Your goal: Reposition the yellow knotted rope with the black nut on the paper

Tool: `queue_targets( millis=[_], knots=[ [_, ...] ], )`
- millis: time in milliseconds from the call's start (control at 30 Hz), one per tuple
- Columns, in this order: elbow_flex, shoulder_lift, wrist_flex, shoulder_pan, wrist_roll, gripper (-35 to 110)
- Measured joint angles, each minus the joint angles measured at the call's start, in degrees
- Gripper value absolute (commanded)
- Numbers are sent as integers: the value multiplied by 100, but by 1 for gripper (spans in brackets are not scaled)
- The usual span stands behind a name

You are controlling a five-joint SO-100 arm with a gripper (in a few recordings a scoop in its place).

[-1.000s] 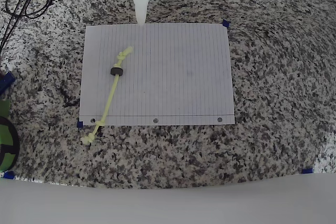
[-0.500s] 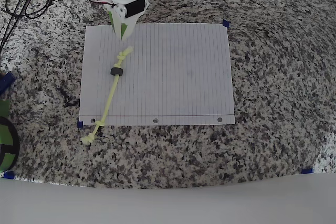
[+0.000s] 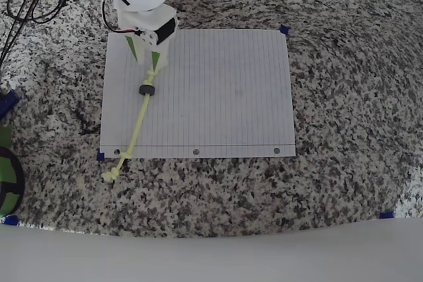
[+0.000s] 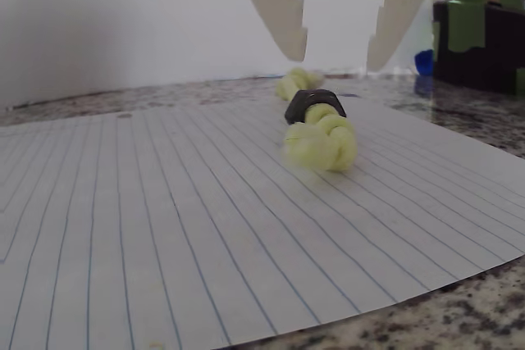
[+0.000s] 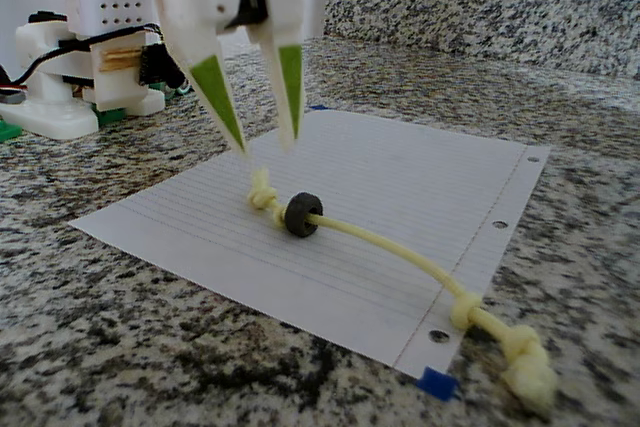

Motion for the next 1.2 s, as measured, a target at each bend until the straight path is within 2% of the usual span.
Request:
queue_targets(
  millis=[267, 1033, 1133, 1200],
  knots=[
    [-18, -220, 26, 167, 483, 37],
    [-53, -1107, -527, 141, 519, 36],
    [-53, -1151, -606, 141, 519, 31],
    [-53, -1187, -642, 141, 536, 20]
  ],
)
